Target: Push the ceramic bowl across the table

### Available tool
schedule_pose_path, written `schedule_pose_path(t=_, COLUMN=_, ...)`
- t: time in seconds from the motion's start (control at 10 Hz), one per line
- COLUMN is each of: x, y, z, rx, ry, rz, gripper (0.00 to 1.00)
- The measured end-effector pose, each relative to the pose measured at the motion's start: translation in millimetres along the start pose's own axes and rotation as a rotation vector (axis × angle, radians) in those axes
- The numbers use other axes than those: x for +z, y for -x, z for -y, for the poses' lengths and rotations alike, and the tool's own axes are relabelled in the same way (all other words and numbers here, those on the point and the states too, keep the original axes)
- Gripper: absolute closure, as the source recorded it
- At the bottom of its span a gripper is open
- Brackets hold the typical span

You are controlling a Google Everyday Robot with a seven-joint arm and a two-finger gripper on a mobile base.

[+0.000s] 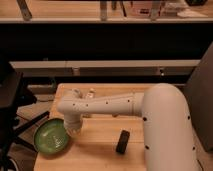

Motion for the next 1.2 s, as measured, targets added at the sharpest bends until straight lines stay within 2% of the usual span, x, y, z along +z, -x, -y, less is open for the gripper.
schedule_pose_path(t=0.2, x=0, y=1, z=0, rx=0.005, ry=0.000, rz=0.002, gripper=1.00)
schedule_pose_path(t=0.3, x=-3, y=3, z=-19, rx=-0.009, ry=-0.003, rz=0.008, gripper=1.00)
schedule_pose_path(t=0.6, x=-2, y=2, z=-10, rx=-0.014, ry=-0.006, rz=0.013, gripper=1.00)
schedule_pose_path(t=0.9, x=-6, y=5, z=-13, rx=-0.060, ry=0.003, rz=0.019, gripper=1.00)
schedule_pose_path(t=1.2, x=-6, y=6, z=-13, rx=-0.057, ry=-0.002, rz=0.025, gripper=1.00)
